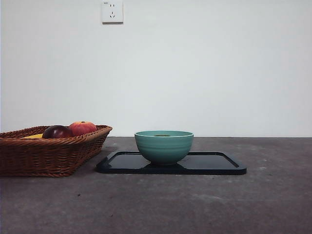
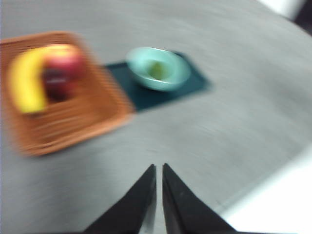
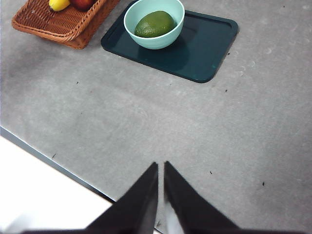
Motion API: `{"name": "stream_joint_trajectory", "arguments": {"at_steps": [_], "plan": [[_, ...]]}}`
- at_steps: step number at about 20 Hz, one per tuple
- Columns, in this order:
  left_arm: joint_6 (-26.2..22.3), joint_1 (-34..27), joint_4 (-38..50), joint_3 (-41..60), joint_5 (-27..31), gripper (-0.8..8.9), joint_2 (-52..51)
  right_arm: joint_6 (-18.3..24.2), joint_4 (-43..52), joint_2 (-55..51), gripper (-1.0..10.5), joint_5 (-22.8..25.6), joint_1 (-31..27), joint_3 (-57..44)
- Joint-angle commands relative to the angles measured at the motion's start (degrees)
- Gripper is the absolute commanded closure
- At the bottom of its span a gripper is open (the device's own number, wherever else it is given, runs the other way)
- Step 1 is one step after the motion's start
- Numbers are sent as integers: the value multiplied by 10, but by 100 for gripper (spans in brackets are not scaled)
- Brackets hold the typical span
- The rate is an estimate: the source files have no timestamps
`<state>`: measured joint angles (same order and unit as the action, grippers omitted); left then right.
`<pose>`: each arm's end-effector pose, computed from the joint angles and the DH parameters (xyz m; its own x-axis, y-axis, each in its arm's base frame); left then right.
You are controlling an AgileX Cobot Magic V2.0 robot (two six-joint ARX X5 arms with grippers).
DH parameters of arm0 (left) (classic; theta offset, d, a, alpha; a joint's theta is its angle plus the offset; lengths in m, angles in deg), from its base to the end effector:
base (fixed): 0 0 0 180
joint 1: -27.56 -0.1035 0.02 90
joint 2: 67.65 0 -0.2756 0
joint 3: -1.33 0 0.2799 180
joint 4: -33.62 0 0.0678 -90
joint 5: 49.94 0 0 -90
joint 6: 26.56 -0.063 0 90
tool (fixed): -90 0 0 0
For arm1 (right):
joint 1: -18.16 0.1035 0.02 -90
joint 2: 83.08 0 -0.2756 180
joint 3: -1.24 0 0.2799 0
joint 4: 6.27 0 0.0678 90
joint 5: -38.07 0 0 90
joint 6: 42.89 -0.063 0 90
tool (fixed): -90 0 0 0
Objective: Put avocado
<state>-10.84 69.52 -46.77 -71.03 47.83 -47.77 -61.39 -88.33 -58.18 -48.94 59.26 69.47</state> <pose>0.0402 -0.0247 0.3583 0.7415 -0.4849 -0.4638 0.4579 0.8709 -0.1785 0.0591 0.0472 0.3298 0.6213 0.4728 -0.6248 -0.4439 0.8695 0.2166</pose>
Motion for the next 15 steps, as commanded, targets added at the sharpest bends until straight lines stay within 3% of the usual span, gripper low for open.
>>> {"name": "stream_joint_trajectory", "arguments": {"at_steps": [1,3,5,8,10,15], "plan": [[-65,-102,14,3,4,795,1,-6,7,0,931,0,5,4],[-154,-196,71,32,3,795,-13,-6,7,0,931,0,5,4],[-198,-272,175,94,-4,795,-38,-6,7,0,931,1,5,4],[-190,-328,339,230,-5,795,-77,-6,7,0,932,0,5,4],[-181,-341,400,310,-5,795,-102,-6,7,0,932,0,5,4],[-177,-342,414,455,-5,795,-172,-6,7,0,932,0,5,4]]}}
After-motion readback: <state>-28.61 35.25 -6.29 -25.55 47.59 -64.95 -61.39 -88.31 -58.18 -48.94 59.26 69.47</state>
